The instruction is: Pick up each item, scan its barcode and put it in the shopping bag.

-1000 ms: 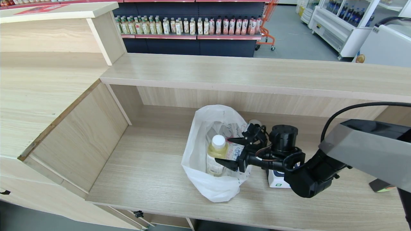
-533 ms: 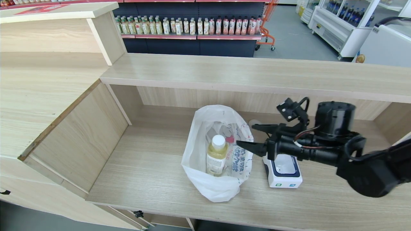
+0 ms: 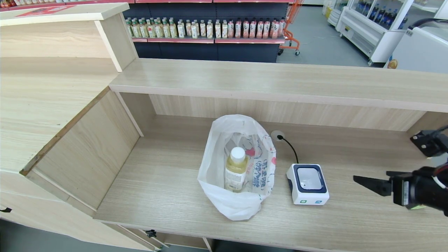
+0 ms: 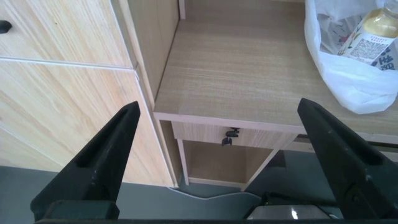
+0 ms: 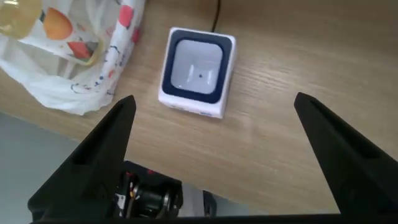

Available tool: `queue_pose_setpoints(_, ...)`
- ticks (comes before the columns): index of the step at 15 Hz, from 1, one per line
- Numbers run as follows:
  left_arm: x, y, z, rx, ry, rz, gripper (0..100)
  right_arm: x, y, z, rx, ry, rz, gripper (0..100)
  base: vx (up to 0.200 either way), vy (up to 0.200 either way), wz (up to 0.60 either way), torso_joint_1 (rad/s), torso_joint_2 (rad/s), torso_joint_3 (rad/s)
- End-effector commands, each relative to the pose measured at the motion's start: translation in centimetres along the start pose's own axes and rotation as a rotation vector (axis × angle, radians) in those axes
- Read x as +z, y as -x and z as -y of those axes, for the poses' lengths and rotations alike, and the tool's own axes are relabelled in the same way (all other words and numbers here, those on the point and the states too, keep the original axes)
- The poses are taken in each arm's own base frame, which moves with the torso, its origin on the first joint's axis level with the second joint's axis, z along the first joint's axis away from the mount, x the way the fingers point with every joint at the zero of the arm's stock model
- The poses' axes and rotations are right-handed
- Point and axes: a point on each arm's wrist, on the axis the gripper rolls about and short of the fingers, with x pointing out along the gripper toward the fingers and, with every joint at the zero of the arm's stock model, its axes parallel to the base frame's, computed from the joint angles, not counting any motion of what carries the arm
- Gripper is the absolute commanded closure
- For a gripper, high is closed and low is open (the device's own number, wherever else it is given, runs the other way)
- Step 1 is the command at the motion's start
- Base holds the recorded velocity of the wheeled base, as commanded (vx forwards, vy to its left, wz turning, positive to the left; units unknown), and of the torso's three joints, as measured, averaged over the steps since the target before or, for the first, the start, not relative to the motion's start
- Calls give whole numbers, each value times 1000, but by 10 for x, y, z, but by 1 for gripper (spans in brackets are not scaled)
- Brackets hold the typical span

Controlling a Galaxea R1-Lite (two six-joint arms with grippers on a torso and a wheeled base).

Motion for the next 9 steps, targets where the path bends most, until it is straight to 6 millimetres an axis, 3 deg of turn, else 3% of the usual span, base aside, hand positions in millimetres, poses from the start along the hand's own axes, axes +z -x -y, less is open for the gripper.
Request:
queue_pose_setpoints(1, 0, 0, 0, -1, 0, 0, 0, -9, 23, 4, -61, -15, 40, 0, 0, 0, 0, 0, 0, 0)
queue_pose_setpoints(7, 0, 0, 0, -1, 3, 0, 0, -11, 31, 8, -100, -30, 52, 0, 0, 0, 0, 0, 0, 0)
queue_pose_setpoints(9, 0, 0, 0, 1, 1, 0, 0, -13, 32, 9, -105, -37, 34, 0, 0, -200, 0, -2, 5, 5)
